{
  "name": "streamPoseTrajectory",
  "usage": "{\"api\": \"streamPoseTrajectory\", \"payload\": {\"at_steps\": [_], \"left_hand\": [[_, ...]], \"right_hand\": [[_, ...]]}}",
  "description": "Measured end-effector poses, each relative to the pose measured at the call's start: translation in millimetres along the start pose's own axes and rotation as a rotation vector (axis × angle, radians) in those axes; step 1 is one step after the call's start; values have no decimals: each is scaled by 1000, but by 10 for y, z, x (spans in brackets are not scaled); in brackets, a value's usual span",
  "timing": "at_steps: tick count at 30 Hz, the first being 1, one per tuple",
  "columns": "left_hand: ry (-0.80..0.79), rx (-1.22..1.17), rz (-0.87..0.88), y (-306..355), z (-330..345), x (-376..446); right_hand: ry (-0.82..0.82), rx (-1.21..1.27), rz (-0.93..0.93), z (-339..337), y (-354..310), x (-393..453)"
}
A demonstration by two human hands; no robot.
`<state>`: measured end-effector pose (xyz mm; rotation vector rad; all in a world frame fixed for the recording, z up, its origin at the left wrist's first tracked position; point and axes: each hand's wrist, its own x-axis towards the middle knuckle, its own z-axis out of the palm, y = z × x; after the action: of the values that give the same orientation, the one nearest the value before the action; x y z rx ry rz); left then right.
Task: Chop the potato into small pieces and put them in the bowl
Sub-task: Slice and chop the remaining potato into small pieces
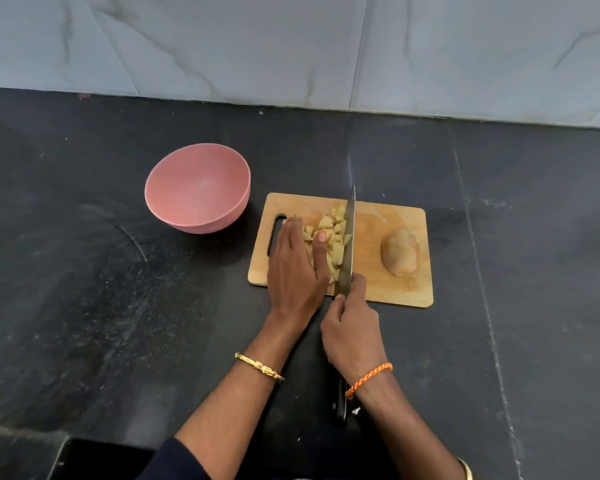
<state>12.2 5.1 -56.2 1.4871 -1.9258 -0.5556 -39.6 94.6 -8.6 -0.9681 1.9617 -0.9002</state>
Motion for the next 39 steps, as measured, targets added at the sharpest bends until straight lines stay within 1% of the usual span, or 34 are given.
{"api": "streamPoseTrajectory", "payload": {"at_steps": [9, 12, 16, 18, 20, 22, 25, 27, 29, 31, 34, 37, 39], "left_hand": [[22, 12, 12, 1, 46, 61], [-33, -12, 16, 10, 69, 119], [-140, -102, 74, 24, 36, 244], [-242, -233, 50, 20, -21, 343], [-309, -437, -35, 21, -87, 432], [-292, -680, -109, 32, -141, 490], [-217, -1002, -187, 22, -196, 509], [-193, -1135, -220, -19, -228, 517], [-201, -1198, -244, -54, -240, 526], [-190, -1207, -248, -65, -259, 534], [-105, -1158, -247, -59, -290, 524], [-1, -861, -151, 8, -318, 464], [12, -639, -88, 129, -332, 393]], "right_hand": [[-48, -133, -49, -73, -36, 102], [-48, -169, -59, -129, -13, 118], [20, -193, -84, -286, 44, 110], [11, -220, -85, -376, 68, 115], [9, -215, -78, -447, 88, 123], [12, -202, -79, -492, 89, 110], [10, -181, -64, -506, 103, 83], [24, -198, -66, -483, 109, 63], [48, -246, -77, -447, 130, 30], [95, -270, -82, -416, 158, -1], [112, -284, -85, -397, 170, -11], [119, -181, -83, -397, 136, -23], [136, -133, -91, -409, 104, -27]]}}
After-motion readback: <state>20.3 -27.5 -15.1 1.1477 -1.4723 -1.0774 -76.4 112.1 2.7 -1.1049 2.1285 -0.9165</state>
